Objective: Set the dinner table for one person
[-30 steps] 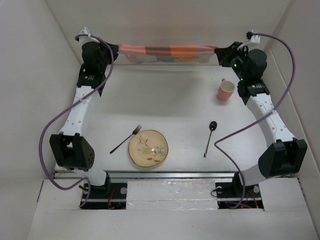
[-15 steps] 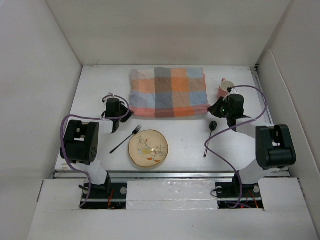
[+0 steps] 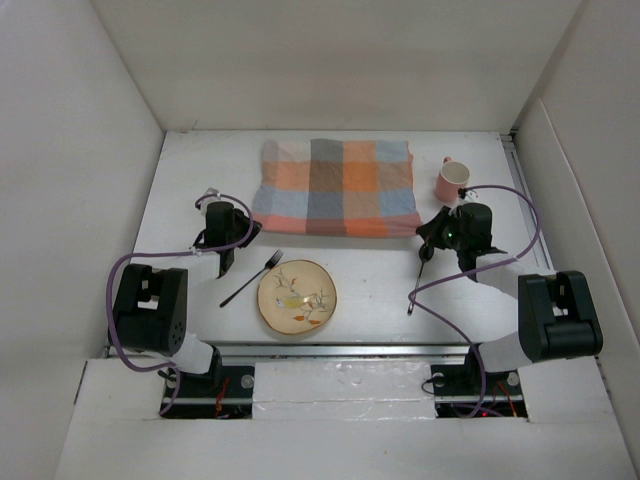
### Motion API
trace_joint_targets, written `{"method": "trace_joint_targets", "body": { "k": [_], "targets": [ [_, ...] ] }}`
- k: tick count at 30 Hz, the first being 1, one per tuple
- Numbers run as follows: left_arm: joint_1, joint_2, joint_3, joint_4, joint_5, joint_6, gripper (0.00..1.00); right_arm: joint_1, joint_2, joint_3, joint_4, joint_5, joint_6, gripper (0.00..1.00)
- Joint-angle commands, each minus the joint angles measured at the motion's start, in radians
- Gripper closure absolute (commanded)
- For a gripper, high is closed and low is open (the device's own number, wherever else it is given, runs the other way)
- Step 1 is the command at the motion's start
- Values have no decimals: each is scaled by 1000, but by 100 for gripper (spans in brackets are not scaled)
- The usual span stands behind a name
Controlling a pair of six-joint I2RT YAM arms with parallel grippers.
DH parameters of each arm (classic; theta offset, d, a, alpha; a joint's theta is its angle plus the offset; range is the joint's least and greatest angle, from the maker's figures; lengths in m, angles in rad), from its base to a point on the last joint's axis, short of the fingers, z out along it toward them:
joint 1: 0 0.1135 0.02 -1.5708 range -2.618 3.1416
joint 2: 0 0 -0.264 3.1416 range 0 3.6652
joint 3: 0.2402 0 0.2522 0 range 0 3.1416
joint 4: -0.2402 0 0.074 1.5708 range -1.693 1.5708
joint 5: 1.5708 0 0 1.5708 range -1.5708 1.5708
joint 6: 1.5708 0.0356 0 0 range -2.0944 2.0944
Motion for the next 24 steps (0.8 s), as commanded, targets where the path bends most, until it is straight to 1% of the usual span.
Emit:
{"method": "trace_joint_targets", "body": {
  "k": [1,6,8,9,10,11,12,13,14,15,16,17,18,19,20,21,22,23,24],
  "targets": [
    [6,-73,-32,-28,-87,-1,100,9,-70,-19,14,48,7,100],
    [6,-136,-90,-34,-102,5,100,19,-119,-78,8,71,8,100],
    [6,-134,-105,-29,-99,5,98,19,-119,-80,2,68,12,94],
    [6,-127,-107,-26,-92,8,86,19,-115,-78,-5,68,10,89],
    [6,-119,-105,-25,-85,8,80,19,-113,-72,-10,69,12,75],
    [6,-114,-107,-25,-81,9,74,19,-112,-71,-12,71,12,67],
    [6,-111,-108,-23,-75,11,62,19,-121,-71,-13,71,10,57],
    [6,-119,-110,-20,-67,13,55,29,-133,-71,-19,73,7,46],
    [6,-125,-115,-14,-62,13,49,38,-155,-69,-32,92,4,43],
    [6,-160,-119,-12,-62,11,38,39,-215,-68,-65,103,4,42],
    [6,-215,-128,-2,-34,0,33,63,-292,-62,-105,124,4,37],
    [6,-215,-130,-2,-33,-4,33,63,-293,-52,-105,125,2,35],
    [6,-281,-132,-3,-32,-10,28,95,-332,-46,-157,154,1,34],
    [6,-315,-133,-9,-35,-18,28,115,-412,-36,-183,168,-13,32],
    [6,-352,-124,-37,-41,-24,28,136,-446,-26,-202,171,-19,33],
    [6,-426,-118,-57,-47,-26,29,185,-477,-28,-219,159,-21,32],
    [-7,-464,-112,-74,-47,-23,29,212,-513,-31,-232,143,-33,35],
    [-17,-497,-101,-119,-84,-9,33,235,-523,-32,-249,105,-36,38],
    [-71,-557,-92,-146,-139,2,52,261,-530,-52,-242,80,-33,48]
  ]
}}
